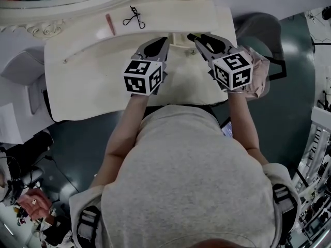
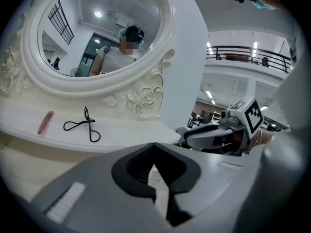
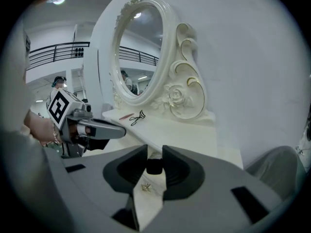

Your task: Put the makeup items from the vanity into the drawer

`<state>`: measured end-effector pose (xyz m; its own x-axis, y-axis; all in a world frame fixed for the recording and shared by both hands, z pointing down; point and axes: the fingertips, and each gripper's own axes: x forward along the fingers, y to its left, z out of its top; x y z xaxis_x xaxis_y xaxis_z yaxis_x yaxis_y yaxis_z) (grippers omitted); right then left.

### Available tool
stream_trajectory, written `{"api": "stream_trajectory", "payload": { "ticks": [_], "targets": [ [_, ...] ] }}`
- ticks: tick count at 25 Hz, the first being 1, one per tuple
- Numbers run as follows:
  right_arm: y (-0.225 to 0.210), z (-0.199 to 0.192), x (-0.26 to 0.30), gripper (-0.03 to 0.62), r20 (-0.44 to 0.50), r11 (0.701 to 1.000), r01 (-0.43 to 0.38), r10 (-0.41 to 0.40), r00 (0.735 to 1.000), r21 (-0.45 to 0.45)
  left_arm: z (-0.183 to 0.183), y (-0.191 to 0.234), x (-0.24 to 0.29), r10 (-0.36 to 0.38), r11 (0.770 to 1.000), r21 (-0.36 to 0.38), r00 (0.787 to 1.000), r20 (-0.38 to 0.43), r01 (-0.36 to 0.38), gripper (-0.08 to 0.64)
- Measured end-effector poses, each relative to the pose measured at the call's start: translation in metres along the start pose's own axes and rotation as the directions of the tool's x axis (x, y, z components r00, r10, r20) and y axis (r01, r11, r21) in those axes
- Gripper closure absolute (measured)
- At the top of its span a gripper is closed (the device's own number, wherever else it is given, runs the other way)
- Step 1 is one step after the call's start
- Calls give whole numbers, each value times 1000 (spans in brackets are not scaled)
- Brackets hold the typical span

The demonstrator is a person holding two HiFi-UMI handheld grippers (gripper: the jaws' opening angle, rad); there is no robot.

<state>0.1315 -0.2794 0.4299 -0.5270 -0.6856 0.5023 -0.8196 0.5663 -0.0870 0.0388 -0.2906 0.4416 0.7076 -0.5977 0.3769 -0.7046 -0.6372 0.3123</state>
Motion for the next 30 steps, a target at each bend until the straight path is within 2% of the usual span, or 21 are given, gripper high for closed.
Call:
{"api": "stream_trajectory", "payload": {
  "ticks": [11,19,25,30],
  "targets": [
    [-2,-20,26,488,-106,995,-75,81,991,58,-15,6,10,15,999,-37,999,-31,-16,551],
    [3,-28,38,486,-187,991,-128,135,973,49,-17,13,11,34,998,-55,999,-30,-35,551],
    [7,-36,40,486,-277,983,-166,139,951,-79,-17,14,11,33,997,-65,999,-24,-35,551],
    [7,-37,40,486,-296,979,-183,150,943,-86,-15,16,10,39,997,-69,999,-18,-40,551]
  ]
}}
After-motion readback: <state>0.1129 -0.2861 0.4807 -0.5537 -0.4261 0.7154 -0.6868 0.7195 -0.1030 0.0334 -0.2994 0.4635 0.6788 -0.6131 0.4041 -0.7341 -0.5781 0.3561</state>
